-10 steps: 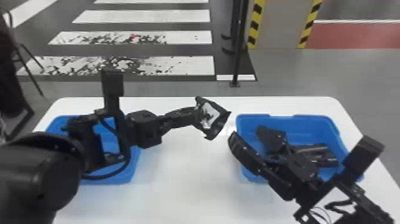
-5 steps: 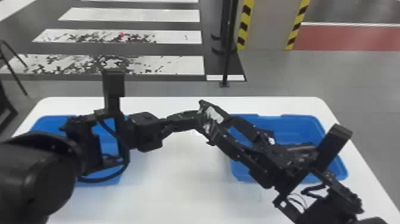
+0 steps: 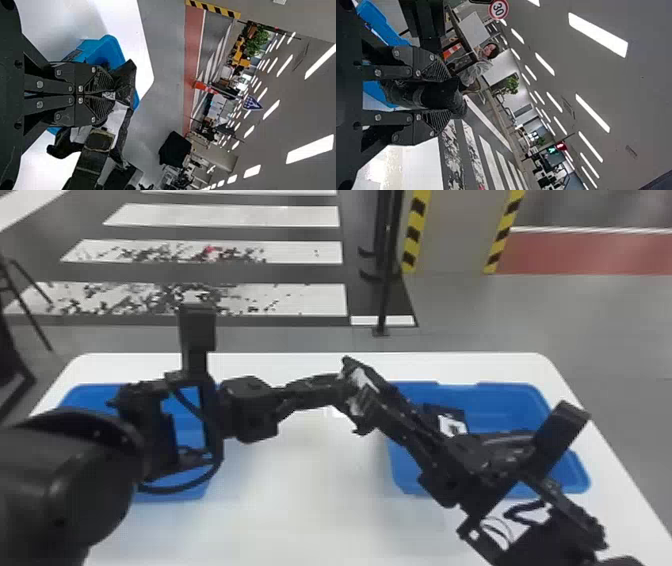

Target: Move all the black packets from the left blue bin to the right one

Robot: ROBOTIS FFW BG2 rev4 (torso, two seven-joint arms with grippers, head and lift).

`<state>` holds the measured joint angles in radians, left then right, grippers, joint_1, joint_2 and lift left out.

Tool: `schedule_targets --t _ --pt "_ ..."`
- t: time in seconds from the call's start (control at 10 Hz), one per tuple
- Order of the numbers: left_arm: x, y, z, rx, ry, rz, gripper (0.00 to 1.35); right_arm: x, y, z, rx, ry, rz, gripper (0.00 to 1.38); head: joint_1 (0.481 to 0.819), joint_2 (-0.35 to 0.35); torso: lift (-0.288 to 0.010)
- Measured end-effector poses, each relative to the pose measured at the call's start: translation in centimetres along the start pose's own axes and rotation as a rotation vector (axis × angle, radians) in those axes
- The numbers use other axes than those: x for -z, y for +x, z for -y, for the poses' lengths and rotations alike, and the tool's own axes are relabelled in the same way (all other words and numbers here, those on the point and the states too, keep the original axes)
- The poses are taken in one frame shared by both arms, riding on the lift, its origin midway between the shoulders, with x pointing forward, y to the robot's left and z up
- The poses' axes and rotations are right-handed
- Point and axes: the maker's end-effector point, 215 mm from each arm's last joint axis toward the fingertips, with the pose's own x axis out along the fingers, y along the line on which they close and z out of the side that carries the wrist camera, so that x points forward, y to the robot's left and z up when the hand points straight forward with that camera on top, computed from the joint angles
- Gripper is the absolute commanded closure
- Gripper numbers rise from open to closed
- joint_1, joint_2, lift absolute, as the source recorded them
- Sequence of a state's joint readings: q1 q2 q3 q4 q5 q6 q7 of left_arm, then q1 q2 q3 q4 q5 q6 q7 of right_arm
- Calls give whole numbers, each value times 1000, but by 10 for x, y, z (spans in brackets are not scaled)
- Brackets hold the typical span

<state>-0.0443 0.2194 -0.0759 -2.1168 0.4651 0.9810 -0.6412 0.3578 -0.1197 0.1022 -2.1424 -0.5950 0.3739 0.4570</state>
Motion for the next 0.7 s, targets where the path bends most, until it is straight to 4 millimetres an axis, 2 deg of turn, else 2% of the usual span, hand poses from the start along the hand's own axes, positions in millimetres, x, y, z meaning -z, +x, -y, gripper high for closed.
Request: schedule_targets --t 0.1,0.2,0.3,0.4,0.5,0.7 --pt "0 0 0 0 -1 2 1127 1 -1 0 1 5 0 1283 695 -15 -154" --pt "0 -1 0 0 -8 7 779 2 -1 0 -1 10 0 1283 695 -14 -154" --pt "0 -3 0 2 -23 16 375 1 -2 1 -1 12 1 1283 695 -13 -154" --pt "3 -7 -4 -6 -40 21 119 -2 -4 7 11 7 2 1283 695 -14 -154" --pt "7 -12 -7 -11 -63 30 101 -4 -8 18 31 -2 -6 1283 695 -19 -154" --pt "9 -27 -7 -18 -93 63 128 -11 -19 55 100 -49 -32 1283 695 -39 -154"
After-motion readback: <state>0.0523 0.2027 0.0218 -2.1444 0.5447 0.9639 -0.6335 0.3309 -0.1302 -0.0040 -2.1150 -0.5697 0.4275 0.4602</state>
